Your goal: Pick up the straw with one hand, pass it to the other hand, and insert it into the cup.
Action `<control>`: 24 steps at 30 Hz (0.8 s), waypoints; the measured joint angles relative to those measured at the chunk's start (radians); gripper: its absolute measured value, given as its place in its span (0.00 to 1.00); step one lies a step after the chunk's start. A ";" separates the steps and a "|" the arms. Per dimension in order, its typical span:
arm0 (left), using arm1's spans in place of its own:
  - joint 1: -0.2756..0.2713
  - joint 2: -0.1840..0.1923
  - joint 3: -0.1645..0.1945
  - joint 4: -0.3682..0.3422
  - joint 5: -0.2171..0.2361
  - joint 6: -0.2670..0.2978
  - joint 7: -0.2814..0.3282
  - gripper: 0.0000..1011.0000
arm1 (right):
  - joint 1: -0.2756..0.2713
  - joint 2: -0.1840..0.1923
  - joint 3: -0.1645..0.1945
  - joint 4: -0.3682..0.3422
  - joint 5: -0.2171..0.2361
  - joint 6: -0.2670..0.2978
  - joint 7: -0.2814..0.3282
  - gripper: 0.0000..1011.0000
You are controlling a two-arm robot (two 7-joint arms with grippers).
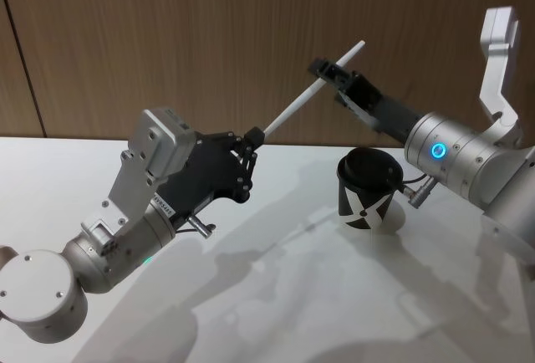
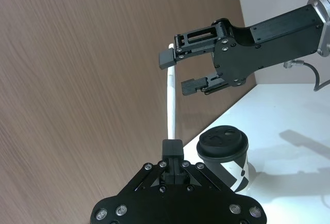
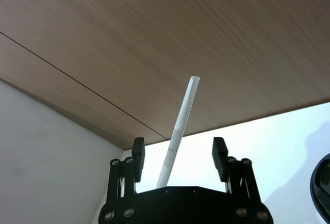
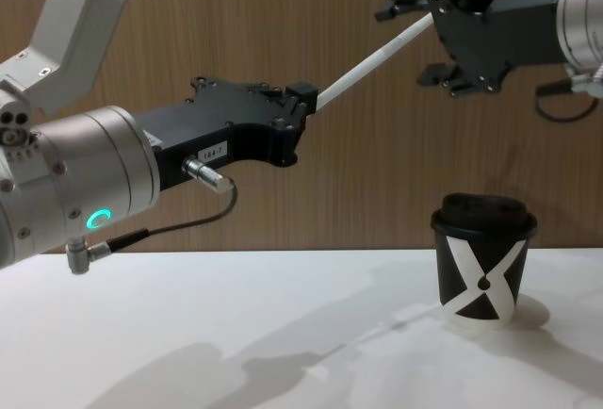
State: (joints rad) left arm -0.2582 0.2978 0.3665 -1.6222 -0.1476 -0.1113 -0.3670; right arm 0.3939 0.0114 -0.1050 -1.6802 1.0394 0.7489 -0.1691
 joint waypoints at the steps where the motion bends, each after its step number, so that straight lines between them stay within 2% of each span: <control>1: 0.000 0.000 0.000 0.000 0.000 0.000 0.000 0.00 | 0.000 0.000 0.000 -0.001 0.001 0.000 0.000 0.80; 7: 0.000 0.000 0.000 0.000 0.000 0.000 0.000 0.00 | -0.001 0.000 0.001 -0.002 0.002 0.001 -0.001 0.64; 9: 0.000 0.000 0.000 0.000 0.000 0.000 0.000 0.00 | -0.001 0.000 0.002 -0.003 0.003 0.001 -0.001 0.54; 11: 0.000 0.000 0.000 0.000 0.000 0.000 0.000 0.00 | -0.001 0.000 0.002 -0.003 0.003 0.001 -0.001 0.53; 14: 0.000 0.000 0.000 0.000 0.000 0.000 0.000 0.00 | -0.001 0.000 0.002 -0.003 0.003 0.002 -0.002 0.38; 24: 0.000 0.000 0.000 0.000 0.000 0.000 0.000 0.00 | -0.002 0.000 0.003 -0.004 0.004 0.002 -0.003 0.09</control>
State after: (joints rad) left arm -0.2582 0.2978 0.3665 -1.6222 -0.1476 -0.1113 -0.3670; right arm 0.3919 0.0114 -0.1024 -1.6846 1.0439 0.7511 -0.1720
